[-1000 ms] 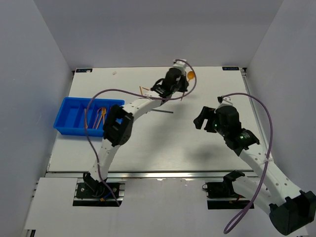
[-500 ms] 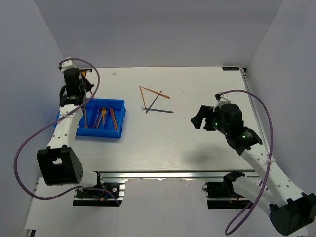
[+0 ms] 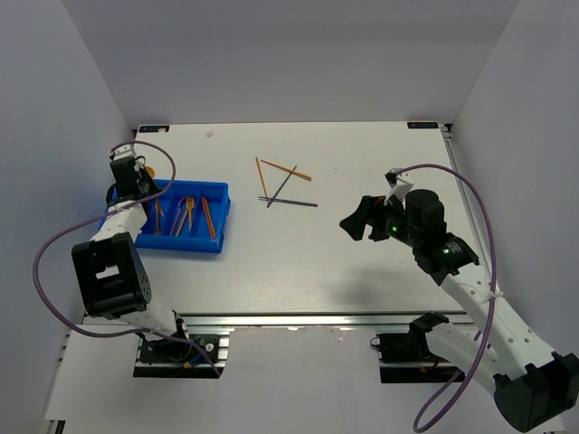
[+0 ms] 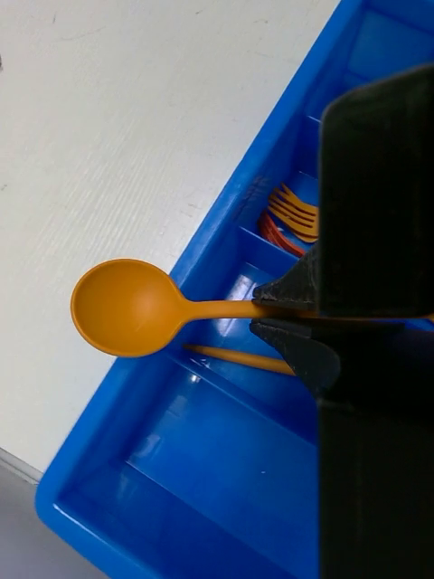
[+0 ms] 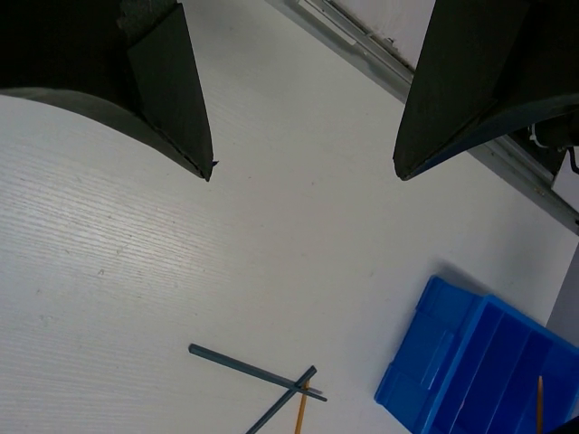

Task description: Sort the eating utensils into containers

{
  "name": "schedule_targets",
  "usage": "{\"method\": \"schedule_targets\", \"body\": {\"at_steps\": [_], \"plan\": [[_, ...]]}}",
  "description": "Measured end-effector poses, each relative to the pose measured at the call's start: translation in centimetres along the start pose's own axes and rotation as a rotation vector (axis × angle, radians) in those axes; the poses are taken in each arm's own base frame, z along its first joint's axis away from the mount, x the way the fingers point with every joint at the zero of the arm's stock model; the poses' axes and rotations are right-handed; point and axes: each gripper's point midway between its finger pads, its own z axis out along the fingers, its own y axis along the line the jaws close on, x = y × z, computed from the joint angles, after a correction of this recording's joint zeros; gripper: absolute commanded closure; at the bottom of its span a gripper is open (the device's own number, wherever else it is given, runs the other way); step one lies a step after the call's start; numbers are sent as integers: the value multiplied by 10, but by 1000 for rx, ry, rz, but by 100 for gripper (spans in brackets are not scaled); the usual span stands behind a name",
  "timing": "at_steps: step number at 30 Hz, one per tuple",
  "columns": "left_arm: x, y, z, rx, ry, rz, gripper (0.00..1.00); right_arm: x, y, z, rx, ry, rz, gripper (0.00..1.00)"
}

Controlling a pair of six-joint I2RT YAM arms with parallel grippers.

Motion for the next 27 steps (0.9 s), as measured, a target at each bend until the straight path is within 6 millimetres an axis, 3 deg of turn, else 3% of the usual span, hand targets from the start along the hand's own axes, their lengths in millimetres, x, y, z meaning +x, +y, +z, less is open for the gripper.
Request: {"method": "schedule_targets", "body": {"at_steps": [7,14,21,24,25,27], "plan": [[6,4,7,11,-62,66,100,-2,9,-7,-43,-13,-15,14],[-12,4,9,20,-147,152,100,-2,14,-8,-76,-18,-27,14],[28,21,7,-8,-130,207,100,0,15,-7,-88,-11,-31,14],[29,21,7,-10,-135,208,100,0,16,-8,-89,-12,-34,14],[28,21,7,-9,-140,207,99,0,16,-8,-89,-12,-34,14],[27,20,7,-5,-144,207,80,0,15,-8,-89,-13,-34,14]]}}
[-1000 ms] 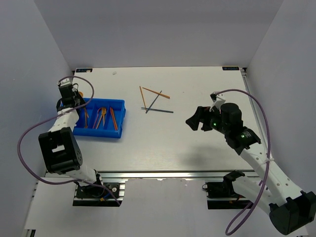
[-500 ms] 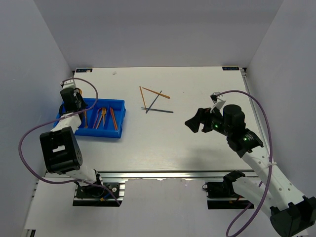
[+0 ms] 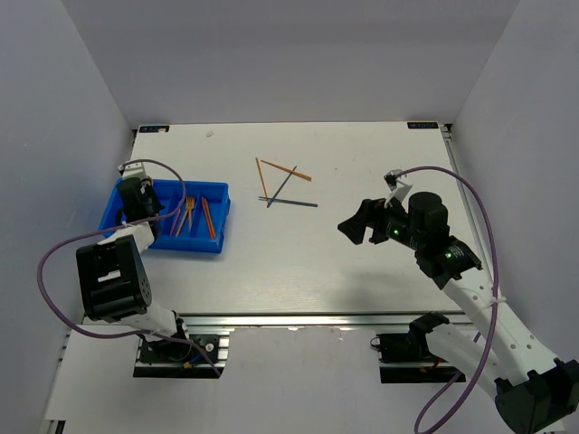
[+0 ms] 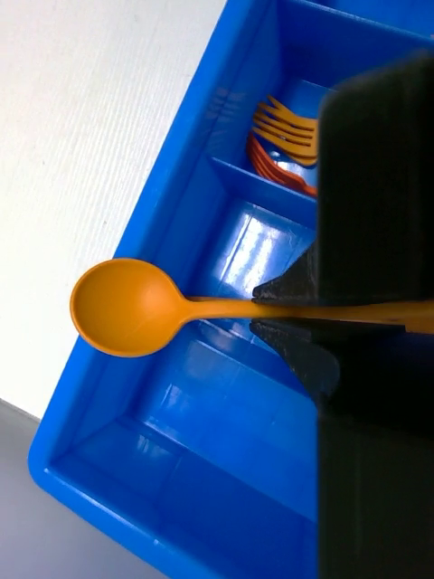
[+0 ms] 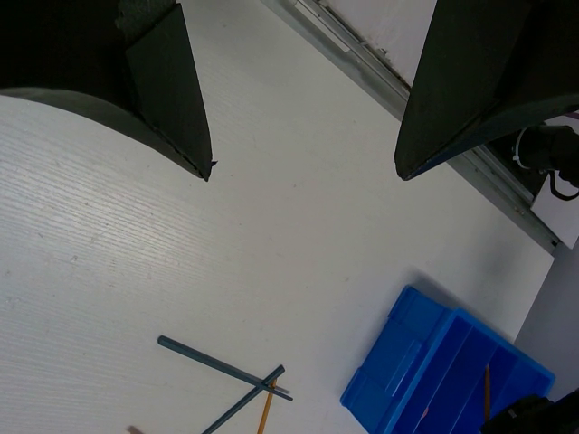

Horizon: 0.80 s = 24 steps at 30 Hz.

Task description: Sort the eating utensils into containers

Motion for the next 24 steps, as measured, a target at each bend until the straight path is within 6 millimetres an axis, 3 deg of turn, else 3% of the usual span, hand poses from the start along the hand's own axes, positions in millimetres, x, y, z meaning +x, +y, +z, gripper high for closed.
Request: {"method": "schedule_targets", "body": {"at_steps": [2,7,9,15,17,18,22,24], "plan": [[1,-1,0,7,1,1,65,0,0,0,0,0,0,13],[2,-6,-1,31,3,-7,59,0,0,0,1,0,0,13],[2,-7,-1,36,4,-10,50,0,0,0,2,0,0,13],[4,-9,-2,40,9,-13,47,0,-1,0,7,-2,0,12],[2,-12,-4,44,10,-17,35,0,-2,0,8,-3,0,11],[2,-14,-7,42,24,-25,2,0,-2,1,12,-2,0,11],[-39,-45,-14,59,3,-20,2,3,-12,8,53,14,12,11],[-75,-76,-24,95,-25,-10,2,8,-24,15,108,38,31,11]]}}
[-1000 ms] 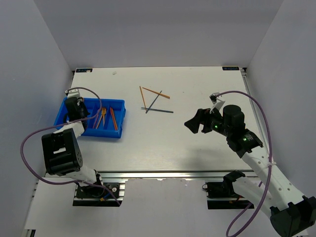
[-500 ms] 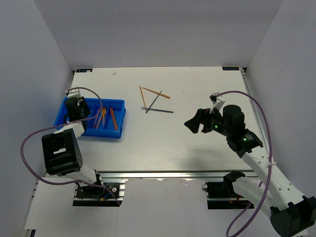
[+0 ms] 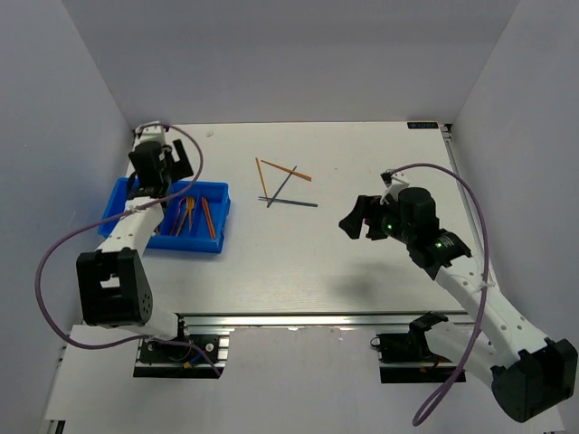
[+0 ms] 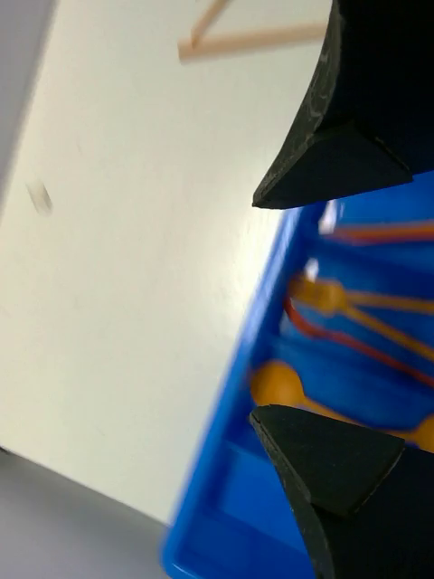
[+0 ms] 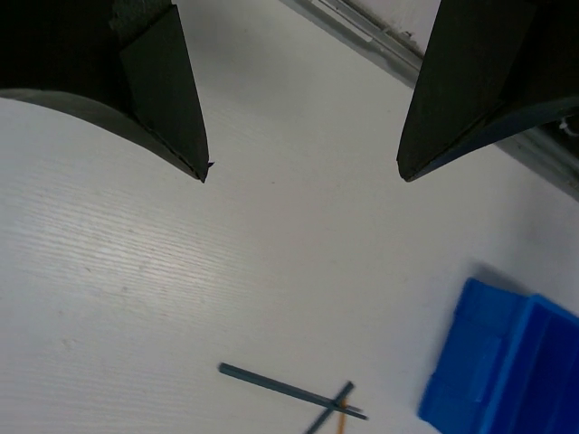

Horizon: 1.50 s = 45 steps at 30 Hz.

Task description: Sort the eating utensils into containers

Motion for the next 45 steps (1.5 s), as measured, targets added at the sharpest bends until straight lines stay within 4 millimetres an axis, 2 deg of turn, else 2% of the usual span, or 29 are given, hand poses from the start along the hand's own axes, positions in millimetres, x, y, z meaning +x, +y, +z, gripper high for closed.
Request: {"method": "schedule_targets", "body": {"at_steps": [3,6,8,11,13,15,17,19,22,23,25,26,29,32,34,36,37,40,45], "plan": [[-41,-60,-26,102,-50,25,2,10,-24,12,122,50,33,11],[-56,-128,-60,245,-67,58,2,19,-42,18,209,82,44,11],[-52,-169,-74,324,-34,54,2,21,-49,20,245,102,46,11],[-33,-215,-75,312,38,9,2,16,-52,26,260,112,24,14],[-7,-232,-74,234,86,-21,2,14,-49,34,229,130,-16,14],[25,-241,-81,164,149,-54,2,11,-43,50,169,164,-68,14],[48,-236,-92,92,215,-74,2,7,-38,71,106,203,-123,12],[50,-218,-98,-4,246,-99,2,3,-34,98,41,229,-201,13],[28,-199,-107,-58,212,-144,2,-4,-36,143,-19,269,-327,19],[17,-180,-119,-92,194,-156,2,-11,-39,167,-36,277,-378,20],[2,-165,-136,-72,147,-174,2,-5,-41,191,-72,323,-447,22],[2,-153,-148,-56,133,-168,2,-5,-42,205,-87,335,-480,25],[0,-121,-185,9,96,-155,2,9,-43,243,-123,391,-584,32],[-5,-107,-205,63,60,-143,2,32,-38,271,-156,462,-663,37],[-5,-103,-209,76,53,-116,2,46,-35,283,-173,508,-717,38],[0,-102,-208,80,62,-81,2,44,-25,286,-187,508,-751,47],[4,-102,-206,78,70,-62,2,46,-21,286,-193,512,-767,55],[18,-100,-202,72,98,-12,2,56,-19,282,-202,544,-797,70],[32,-98,-198,71,121,21,2,63,-21,273,-199,526,-829,80]]}}
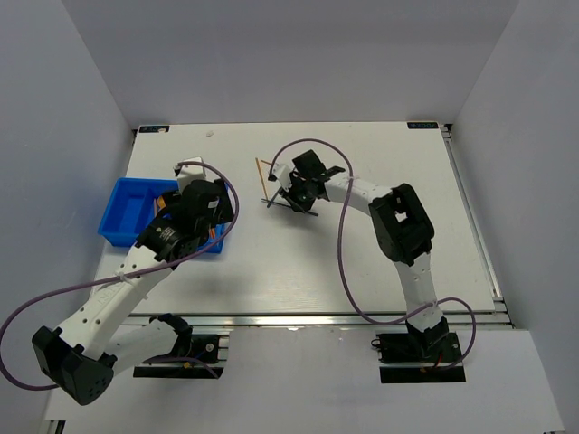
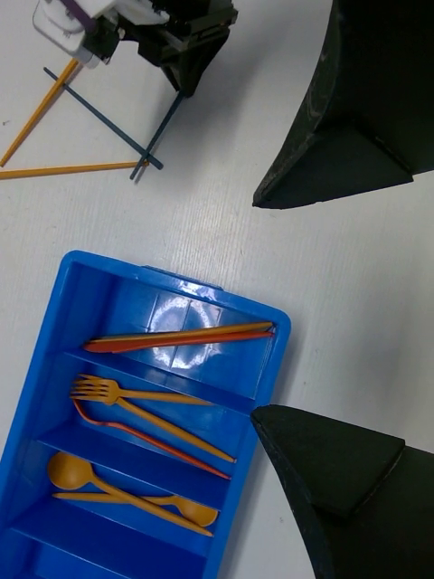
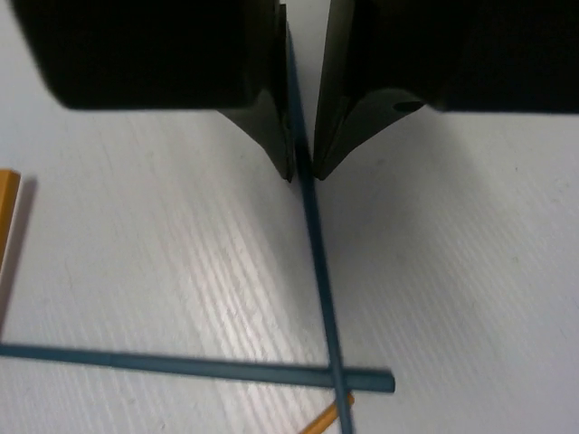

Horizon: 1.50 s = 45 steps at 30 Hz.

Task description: Sort the eating utensils into containers

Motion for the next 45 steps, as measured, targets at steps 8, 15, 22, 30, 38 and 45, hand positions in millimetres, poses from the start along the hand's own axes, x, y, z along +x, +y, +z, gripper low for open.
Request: {"method": "schedule_targets", "body": {"at_steps": [8,15,22,30,38,45], "plan": [[6,-7,-1,45,14,-24,2,13,32,-13,31,-17,-46,100],[0,-42,-27,343,-58,-181,2,1,81,-54,-52,-124,182,100],[18,-95,-25,581,12,-335,2,-59,130,-123,-219,-471,528,100],[31,-108,-12,581,82,-413,33,-97,187,-151,-400,-564,606,100],[28,-114,-10,582,90,-446,100,-111,192,-165,-425,-614,609,100],[-5,-86,14,375,-5,-260,100,-108,177,-169,-391,-634,645,11]]}}
